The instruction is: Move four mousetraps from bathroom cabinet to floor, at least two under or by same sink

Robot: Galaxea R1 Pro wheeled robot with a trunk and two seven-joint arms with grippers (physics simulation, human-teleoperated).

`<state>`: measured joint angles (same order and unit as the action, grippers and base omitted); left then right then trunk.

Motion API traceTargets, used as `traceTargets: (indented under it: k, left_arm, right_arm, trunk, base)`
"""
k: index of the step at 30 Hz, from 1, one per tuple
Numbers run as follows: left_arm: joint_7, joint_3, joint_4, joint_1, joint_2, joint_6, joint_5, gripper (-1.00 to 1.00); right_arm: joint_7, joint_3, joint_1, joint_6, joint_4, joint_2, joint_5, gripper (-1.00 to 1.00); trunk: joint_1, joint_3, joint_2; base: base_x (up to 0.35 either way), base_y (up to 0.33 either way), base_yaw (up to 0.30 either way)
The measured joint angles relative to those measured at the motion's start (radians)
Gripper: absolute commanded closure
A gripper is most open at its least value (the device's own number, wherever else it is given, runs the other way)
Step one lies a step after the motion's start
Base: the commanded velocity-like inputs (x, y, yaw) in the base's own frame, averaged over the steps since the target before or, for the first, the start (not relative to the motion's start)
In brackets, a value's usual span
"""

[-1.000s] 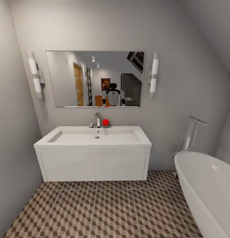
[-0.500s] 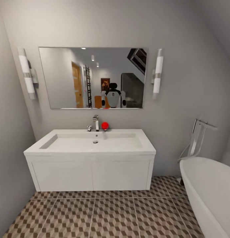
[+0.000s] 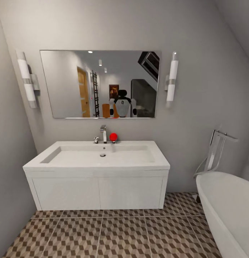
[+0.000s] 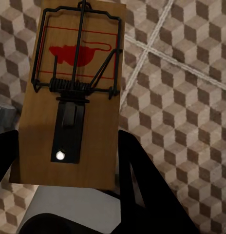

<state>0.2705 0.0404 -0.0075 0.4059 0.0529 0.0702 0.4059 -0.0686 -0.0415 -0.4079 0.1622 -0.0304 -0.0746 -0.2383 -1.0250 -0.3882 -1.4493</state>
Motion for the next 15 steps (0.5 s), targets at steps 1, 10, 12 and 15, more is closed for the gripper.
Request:
traceTargets:
  k: [1, 10, 12, 15]
  left_arm:
    - [0.000, 0.000, 0.000, 0.000, 0.000, 0.000, 0.000, 1.00]
    - [-0.001, 0.002, 0.000, 0.000, 0.005, 0.000, 0.002, 1.00]
    - [-0.001, 0.002, 0.001, 0.000, 0.008, -0.001, 0.002, 1.00]
    - [-0.001, 0.002, 0.001, 0.000, 0.010, -0.001, 0.001, 1.00]
  right_arm:
    - [0.000, 0.000, 0.000, 0.000, 0.000, 0.000, 0.000, 1.00]
    - [0.000, 0.000, 0.000, 0.000, 0.000, 0.000, 0.001, 1.00]
    - [0.000, 0.000, 0.000, 0.000, 0.000, 0.001, 0.001, 1.00]
    - [0.000, 0.000, 0.000, 0.000, 0.000, 0.001, 0.001, 1.00]
  trunk:
    - [0.000, 0.000, 0.000]
    - [-0.008, -0.006, -0.014]
    - [-0.015, -0.012, -0.028]
    - [-0.027, -0.022, -0.049]
  base:
    - [0.002, 0.000, 0.000]
    - [0.000, 0.000, 0.000]
    - [0.000, 0.000, 0.000]
    - [0.000, 0.000, 0.000]
